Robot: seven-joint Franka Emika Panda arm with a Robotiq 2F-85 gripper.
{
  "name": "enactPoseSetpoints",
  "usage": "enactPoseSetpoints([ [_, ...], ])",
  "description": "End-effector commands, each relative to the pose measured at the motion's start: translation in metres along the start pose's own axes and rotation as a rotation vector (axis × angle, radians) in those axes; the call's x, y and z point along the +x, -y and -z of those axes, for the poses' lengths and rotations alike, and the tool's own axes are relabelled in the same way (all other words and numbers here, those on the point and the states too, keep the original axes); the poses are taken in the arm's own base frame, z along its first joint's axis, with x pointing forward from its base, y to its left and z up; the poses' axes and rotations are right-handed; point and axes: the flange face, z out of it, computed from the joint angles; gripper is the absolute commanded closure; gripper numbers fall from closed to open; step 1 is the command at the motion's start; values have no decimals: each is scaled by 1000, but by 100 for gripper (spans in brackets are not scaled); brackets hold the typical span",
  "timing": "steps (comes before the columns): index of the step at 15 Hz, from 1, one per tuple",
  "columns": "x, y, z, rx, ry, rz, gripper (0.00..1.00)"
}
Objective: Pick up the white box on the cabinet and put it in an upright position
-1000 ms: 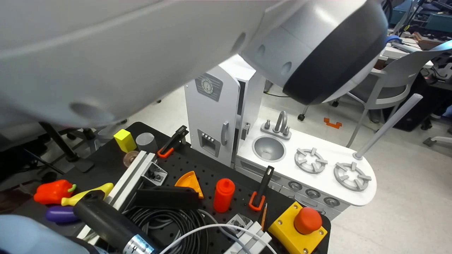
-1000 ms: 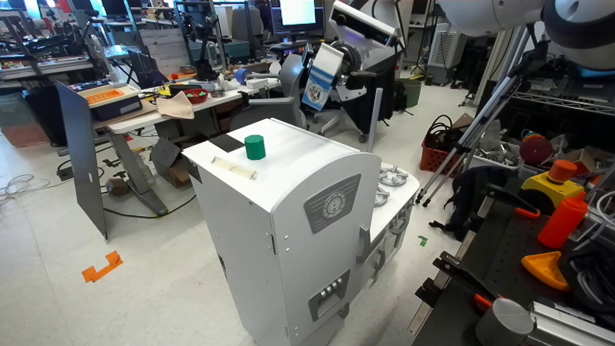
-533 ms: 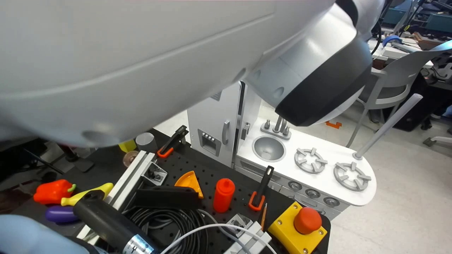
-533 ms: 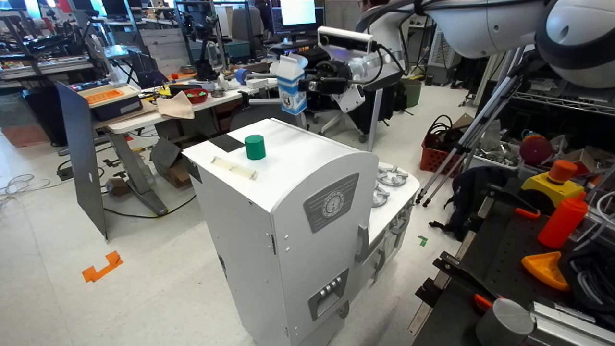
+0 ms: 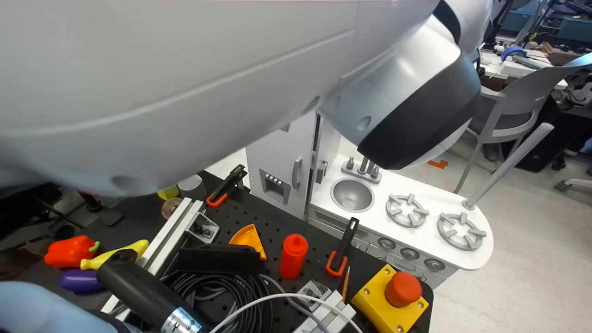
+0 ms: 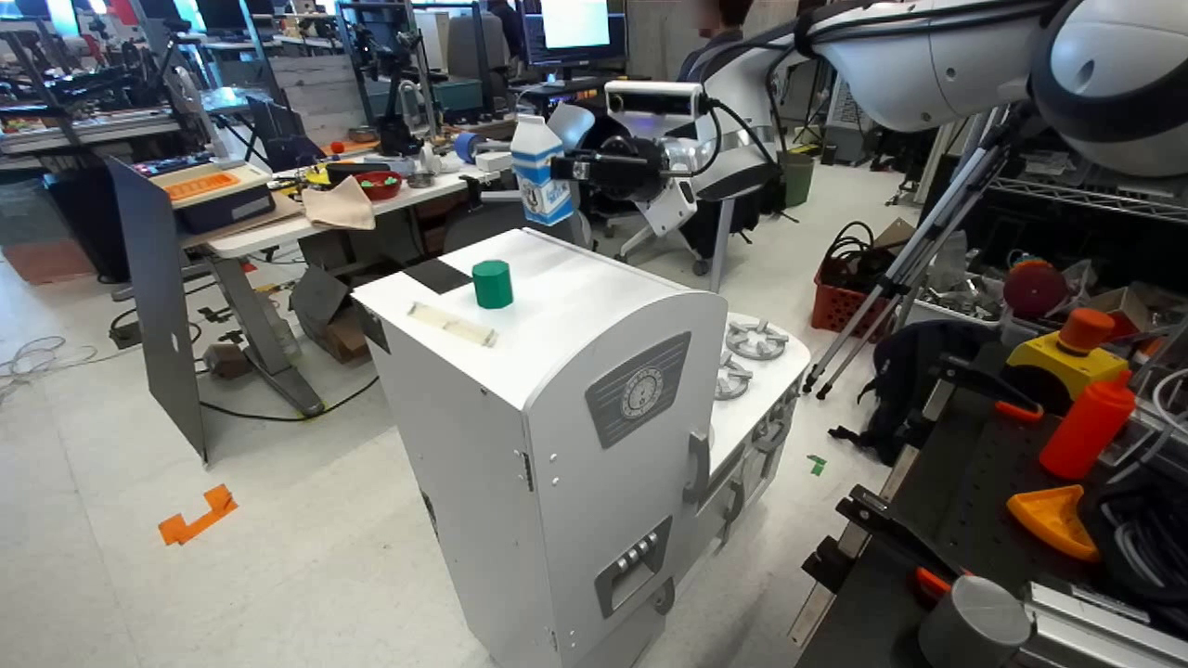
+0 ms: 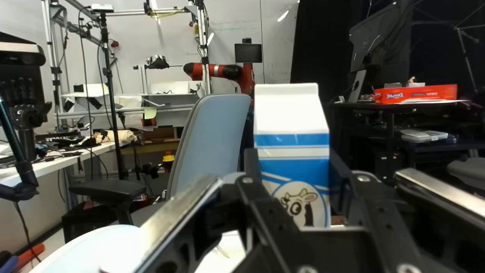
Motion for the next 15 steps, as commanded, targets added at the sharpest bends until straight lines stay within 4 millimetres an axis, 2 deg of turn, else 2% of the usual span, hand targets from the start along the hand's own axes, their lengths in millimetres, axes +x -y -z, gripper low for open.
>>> enactPoseSetpoints([
  [1, 10, 1, -1, 34, 39, -40, 82],
  [8, 28, -6, 10, 20, -70, -127, 82],
  [15, 37, -10, 13, 7, -124, -181, 82],
])
